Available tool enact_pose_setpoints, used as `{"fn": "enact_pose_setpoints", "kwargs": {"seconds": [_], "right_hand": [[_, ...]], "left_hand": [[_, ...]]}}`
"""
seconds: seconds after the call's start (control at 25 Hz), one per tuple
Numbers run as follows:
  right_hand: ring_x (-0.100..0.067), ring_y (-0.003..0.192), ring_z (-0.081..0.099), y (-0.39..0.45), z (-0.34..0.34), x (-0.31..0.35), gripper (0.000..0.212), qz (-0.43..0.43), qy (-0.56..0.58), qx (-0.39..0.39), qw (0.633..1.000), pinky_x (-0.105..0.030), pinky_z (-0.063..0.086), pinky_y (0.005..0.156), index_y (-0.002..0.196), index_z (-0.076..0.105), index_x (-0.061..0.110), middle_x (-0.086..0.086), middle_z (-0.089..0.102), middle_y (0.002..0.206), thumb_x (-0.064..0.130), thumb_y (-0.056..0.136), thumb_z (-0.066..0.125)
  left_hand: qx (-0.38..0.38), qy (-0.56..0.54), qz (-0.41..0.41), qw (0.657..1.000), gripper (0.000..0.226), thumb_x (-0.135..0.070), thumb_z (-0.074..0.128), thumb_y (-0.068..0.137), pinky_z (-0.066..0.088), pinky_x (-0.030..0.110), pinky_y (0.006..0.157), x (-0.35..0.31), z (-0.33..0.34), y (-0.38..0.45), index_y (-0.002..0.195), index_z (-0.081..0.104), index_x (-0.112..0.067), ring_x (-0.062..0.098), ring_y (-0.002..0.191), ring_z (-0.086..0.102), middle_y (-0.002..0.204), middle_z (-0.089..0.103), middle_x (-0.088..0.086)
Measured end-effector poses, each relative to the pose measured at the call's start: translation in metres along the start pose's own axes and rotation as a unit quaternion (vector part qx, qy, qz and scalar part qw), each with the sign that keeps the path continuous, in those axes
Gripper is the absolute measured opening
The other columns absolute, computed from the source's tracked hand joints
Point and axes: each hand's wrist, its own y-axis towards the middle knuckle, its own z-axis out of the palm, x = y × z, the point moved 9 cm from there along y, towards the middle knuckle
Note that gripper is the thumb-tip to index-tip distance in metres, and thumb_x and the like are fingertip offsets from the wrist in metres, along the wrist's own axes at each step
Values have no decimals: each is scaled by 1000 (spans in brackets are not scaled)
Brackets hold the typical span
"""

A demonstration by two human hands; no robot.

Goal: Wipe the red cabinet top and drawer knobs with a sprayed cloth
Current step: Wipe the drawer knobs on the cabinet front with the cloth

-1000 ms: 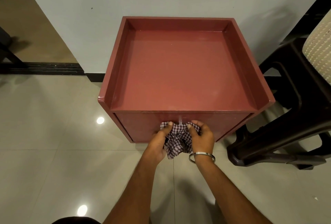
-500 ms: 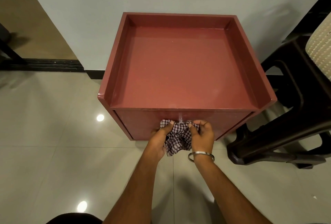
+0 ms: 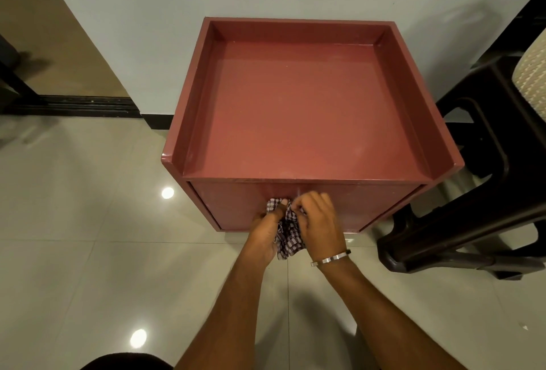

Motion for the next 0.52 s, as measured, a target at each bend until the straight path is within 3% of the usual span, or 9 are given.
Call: {"fn": "enact_pose_setpoints", "kwargs": {"seconds": [0.08, 0.16, 0.32, 0.44, 0.52], "right_hand": [[-13, 73, 37, 4, 8, 20, 13, -108, -81, 31, 990, -28, 39, 58, 77, 54, 20, 4, 56, 73, 9, 76, 46], [-13, 73, 39, 6, 11, 24, 11, -135, -111, 37, 984, -27, 39, 58, 77, 52, 22, 7, 56, 73, 13, 77, 48], [-13, 79, 44, -2, 3, -16, 14, 83, 64, -29, 994, -19, 35, 65, 80, 56, 15, 5, 56, 81, 2, 82, 61], [-12, 78, 52, -21, -2, -55, 17, 239, 187, -113, 946, -19, 42, 70, 84, 52, 16, 3, 54, 82, 0, 88, 56], [-6, 75, 53, -23, 3, -72, 15, 282, 230, -104, 926, -14, 42, 70, 85, 51, 15, 5, 55, 80, 1, 88, 56]], "left_hand": [[-3, 5, -15, 1000, 16, -12, 61, 89, 54, 31, 63, 7, -2, 5, 104, 62, -5, 24, 85, 67, 99, 69, 14], [-2, 0, -32, 999, 21, -15, 57, 92, 54, 32, 68, 12, -5, 11, 108, 64, -3, 27, 92, 67, 102, 70, 15], [4, 6, -34, 999, 43, -29, 69, 85, 58, 35, 67, 10, -8, 17, 120, 59, -4, 30, 98, 69, 109, 71, 16], [15, -9, -22, 1000, 64, -29, 82, 73, 60, 40, 71, 9, -4, 13, 125, 55, -4, 31, 98, 69, 111, 70, 16], [27, -11, -13, 999, 63, -27, 83, 72, 59, 44, 78, 8, -2, 15, 125, 55, -5, 31, 100, 69, 112, 70, 15]]}}
